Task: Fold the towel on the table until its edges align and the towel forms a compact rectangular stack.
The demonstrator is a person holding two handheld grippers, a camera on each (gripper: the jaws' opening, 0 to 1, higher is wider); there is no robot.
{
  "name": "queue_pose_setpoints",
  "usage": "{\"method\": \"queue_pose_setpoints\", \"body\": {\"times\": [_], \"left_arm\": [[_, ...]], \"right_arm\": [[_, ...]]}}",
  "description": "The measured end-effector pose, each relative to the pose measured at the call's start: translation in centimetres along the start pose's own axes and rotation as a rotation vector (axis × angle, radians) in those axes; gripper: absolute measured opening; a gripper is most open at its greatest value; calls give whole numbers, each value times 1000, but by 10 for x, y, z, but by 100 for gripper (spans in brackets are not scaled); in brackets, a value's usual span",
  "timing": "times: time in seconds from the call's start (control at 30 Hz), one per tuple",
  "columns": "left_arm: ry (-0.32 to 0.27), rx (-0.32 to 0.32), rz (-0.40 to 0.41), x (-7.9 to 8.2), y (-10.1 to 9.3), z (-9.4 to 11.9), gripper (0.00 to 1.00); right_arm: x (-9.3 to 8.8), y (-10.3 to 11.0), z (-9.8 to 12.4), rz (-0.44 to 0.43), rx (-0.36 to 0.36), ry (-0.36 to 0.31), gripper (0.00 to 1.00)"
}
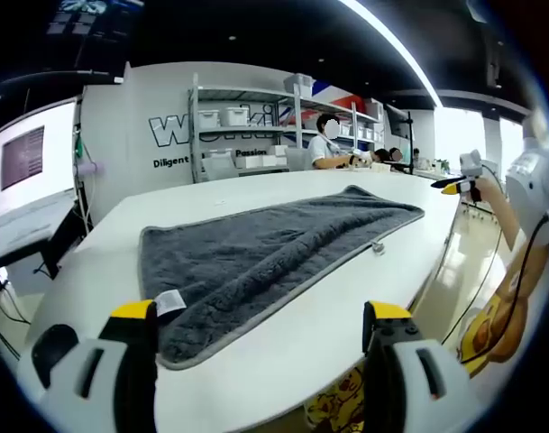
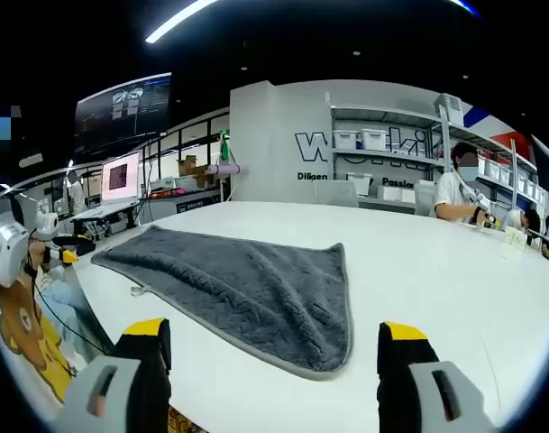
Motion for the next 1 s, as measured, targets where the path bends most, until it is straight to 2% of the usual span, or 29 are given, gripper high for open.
{"method": "queue_pose_setpoints", "body": {"times": [0.77,1.0], "left_arm": [[3,0,-1,0,-1,-1,99],[3,-3,-2,0,-3,-2,99]], "right_arm": [[-7,-5,4,-14,-4,5,99],[-5,11,-3,19,36,8,99]]}}
Point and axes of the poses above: the point that each gripper's makers call its tool centre point, and the gripper's own axes: z roughly backward along the fingers, y roughly to its left, x roughly out of its top, the point moved 4 cm from there along z, roughly backward along the fingers, and after that the axes turned 9 degrees about -z, right-handed, at the moved point
